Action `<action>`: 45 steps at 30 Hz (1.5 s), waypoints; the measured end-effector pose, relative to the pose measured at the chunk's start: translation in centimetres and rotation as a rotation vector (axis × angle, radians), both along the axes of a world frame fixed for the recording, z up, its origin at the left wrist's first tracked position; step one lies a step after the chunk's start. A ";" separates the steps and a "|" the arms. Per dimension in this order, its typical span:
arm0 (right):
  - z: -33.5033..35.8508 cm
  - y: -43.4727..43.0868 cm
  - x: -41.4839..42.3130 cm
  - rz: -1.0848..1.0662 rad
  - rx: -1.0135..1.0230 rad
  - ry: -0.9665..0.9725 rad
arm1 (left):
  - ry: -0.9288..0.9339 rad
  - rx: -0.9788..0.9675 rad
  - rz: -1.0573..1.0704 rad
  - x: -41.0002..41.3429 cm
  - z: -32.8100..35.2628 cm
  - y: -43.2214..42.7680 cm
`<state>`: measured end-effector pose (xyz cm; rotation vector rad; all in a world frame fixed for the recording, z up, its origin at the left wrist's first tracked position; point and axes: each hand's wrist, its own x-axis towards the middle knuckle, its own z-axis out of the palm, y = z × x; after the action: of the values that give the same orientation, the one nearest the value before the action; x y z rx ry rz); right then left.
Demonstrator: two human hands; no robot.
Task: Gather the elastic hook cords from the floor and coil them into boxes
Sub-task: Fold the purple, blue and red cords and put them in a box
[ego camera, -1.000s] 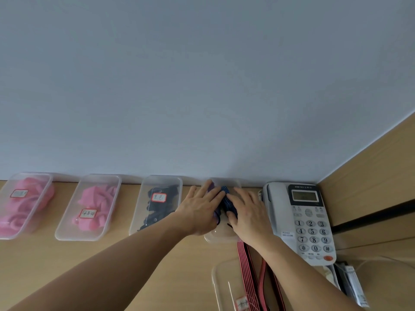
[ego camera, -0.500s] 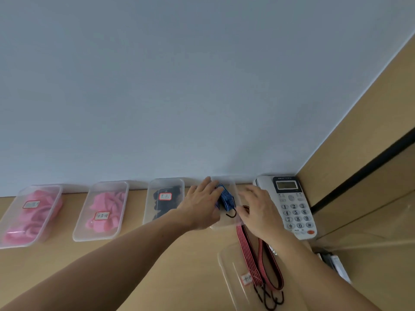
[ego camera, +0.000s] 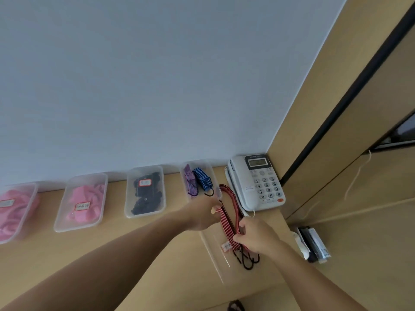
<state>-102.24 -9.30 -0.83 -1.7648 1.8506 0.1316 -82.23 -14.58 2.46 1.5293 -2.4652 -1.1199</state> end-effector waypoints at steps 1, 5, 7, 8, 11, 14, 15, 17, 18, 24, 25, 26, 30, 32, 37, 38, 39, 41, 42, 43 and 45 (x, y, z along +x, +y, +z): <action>-0.3 0.2 0.0 0.005 0.002 0.000 | -0.001 0.011 0.020 -0.3 0.0 0.1; -1.6 0.6 0.0 0.118 -0.284 0.041 | -0.012 0.058 0.099 -1.9 -0.3 0.7; -2.1 0.6 0.3 0.221 -0.333 0.069 | -0.012 0.081 0.140 -2.4 -0.7 1.1; -2.3 0.5 0.5 0.249 -0.298 0.093 | -0.020 0.081 0.155 -2.5 -0.9 1.4; -2.7 -0.1 0.9 0.206 -0.166 0.157 | -0.042 0.101 0.210 -2.5 -1.3 2.0; -2.8 -0.8 1.0 0.159 -0.093 0.161 | -0.051 0.136 0.265 -2.4 -1.6 2.4; -2.7 -0.9 1.0 0.134 -0.059 0.149 | -0.053 0.144 0.278 -2.4 -1.6 2.6; -2.4 -1.1 0.8 0.071 0.005 0.105 | -0.052 0.148 0.292 -2.5 -1.5 2.8; -2.2 -1.2 0.7 0.030 0.027 0.064 | -0.046 0.146 0.296 -2.5 -1.4 2.8; 0.9 -2.2 -1.3 -0.262 0.128 -0.353 | 0.020 0.150 0.282 -3.1 1.3 1.5; 1.7 -2.5 -1.6 -0.294 0.125 -0.436 | 0.030 0.157 0.277 -3.3 2.0 1.2; 2.6 -2.8 -2.0 -0.328 0.109 -0.515 | 0.043 0.164 0.270 -3.5 2.7 0.9; 6.3 -4.2 -2.8 -0.469 0.029 -0.839 | 0.174 0.255 0.236 -4.2 5.3 0.3; 8.2 -4.7 -2.8 -0.476 0.017 -0.935 | 0.260 0.323 0.222 -4.4 6.8 0.2; 10.8 -5.1 -1.9 -0.471 0.034 -1.009 | 0.310 0.287 0.137 -4.3 9.4 0.1; 10.9 -5.1 -1.7 -0.476 0.049 -1.016 | 0.308 0.284 0.132 -4.1 9.4 0.1; 11.0 -4.9 -1.5 -0.480 0.062 -1.025 | 0.324 0.296 0.139 -4.0 9.3 0.2; 11.0 -4.8 -1.1 -0.481 0.068 -1.047 | 0.384 0.347 0.181 -3.7 9.1 0.3; 11.0 -4.7 -1.0 -0.478 0.060 -1.062 | 0.419 0.376 0.212 -3.5 9.0 0.3; 11.1 -4.7 -0.9 -0.475 0.045 -1.075 | 0.455 0.400 0.247 -3.3 9.0 0.2; 11.3 -4.6 -0.9 -0.453 0.000 -1.064 | 0.526 0.424 0.325 -3.0 9.1 -0.2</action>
<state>-103.14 -13.89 10.45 -0.9967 1.3393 -0.8168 -85.26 -14.75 11.55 1.4014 -1.6475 -1.7662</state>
